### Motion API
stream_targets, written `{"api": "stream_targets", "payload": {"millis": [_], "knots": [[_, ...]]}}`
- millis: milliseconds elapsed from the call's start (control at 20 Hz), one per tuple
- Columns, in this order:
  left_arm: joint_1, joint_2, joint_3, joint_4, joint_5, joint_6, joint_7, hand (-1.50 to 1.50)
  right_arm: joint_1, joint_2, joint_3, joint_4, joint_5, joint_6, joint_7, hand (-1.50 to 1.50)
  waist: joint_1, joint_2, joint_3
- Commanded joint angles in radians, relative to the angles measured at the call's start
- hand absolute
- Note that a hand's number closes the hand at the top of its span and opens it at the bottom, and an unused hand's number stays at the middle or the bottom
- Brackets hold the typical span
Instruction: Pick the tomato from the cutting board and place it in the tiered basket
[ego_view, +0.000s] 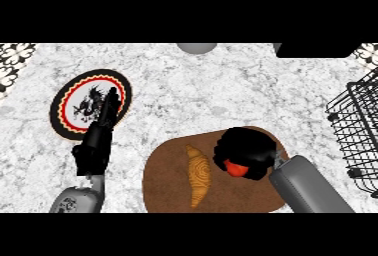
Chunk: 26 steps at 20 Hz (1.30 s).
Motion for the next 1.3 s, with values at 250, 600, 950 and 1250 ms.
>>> {"api": "stream_targets", "payload": {"millis": [250, 600, 950, 1250], "knots": [[0.063, 0.032, 0.07, -0.017, 0.003, 0.041, -0.001, 0.0, 0.259, -0.233, -0.321, 0.077, 0.111, -0.025, 0.491, 1.5, -0.15, -0.022, -0.005], [0.02, 0.031, 0.06, -0.036, -0.006, 0.038, 0.052, 0.0, 0.493, -0.218, -0.441, -0.286, 0.121, -0.051, 0.77, 1.5, -0.099, -0.016, -0.002], [0.08, 0.001, 0.018, -0.042, -0.016, 0.037, 0.017, 0.0, 0.626, -0.245, -0.643, -0.709, -0.013, 0.046, 0.862, 1.5, -0.082, -0.014, -0.003], [0.078, 0.046, 0.069, -0.027, 0.032, -0.013, -0.017, 0.0, 0.632, -0.297, -0.928, -1.015, -0.264, 0.292, 0.909, 1.5, -0.079, -0.012, -0.004]]}}
